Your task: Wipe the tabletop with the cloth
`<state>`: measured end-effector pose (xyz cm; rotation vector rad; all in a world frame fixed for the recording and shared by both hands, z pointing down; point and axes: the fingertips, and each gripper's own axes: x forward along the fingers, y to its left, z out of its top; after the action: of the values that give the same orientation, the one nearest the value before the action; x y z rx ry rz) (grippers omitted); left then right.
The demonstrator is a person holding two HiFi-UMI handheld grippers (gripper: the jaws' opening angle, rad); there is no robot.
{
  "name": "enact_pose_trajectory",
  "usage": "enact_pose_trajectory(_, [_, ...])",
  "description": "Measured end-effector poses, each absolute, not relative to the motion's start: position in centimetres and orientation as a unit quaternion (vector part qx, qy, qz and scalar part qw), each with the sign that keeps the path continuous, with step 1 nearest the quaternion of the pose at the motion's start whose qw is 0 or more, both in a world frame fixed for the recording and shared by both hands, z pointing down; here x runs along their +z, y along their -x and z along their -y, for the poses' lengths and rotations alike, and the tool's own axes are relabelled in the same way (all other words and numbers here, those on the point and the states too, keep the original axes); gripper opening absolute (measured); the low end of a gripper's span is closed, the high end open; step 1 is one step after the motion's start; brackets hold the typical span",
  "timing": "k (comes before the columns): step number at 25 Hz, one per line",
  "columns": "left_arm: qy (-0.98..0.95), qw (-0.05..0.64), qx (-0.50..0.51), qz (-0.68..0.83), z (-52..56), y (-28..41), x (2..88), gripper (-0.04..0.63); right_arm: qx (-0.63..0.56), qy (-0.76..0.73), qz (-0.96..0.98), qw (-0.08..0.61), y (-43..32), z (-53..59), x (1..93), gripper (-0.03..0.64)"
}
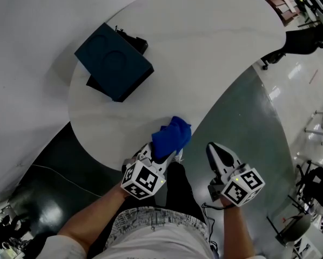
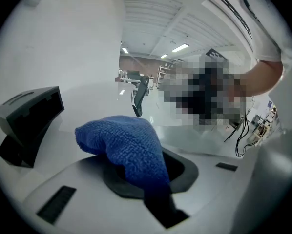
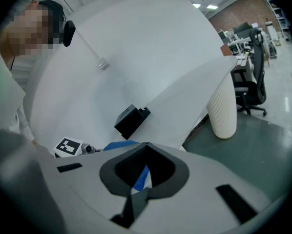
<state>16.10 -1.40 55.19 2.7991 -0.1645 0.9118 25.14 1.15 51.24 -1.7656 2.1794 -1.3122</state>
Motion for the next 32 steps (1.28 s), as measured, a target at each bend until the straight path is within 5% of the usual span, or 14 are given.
enact_pose_trajectory(32, [-0.962, 0.005, 0.164, 0.216, 13.4, -5.4, 36.0, 0.072, -0.277, 0.524, -0.805, 0.021, -15.4, 8.5, 36.8, 0.006])
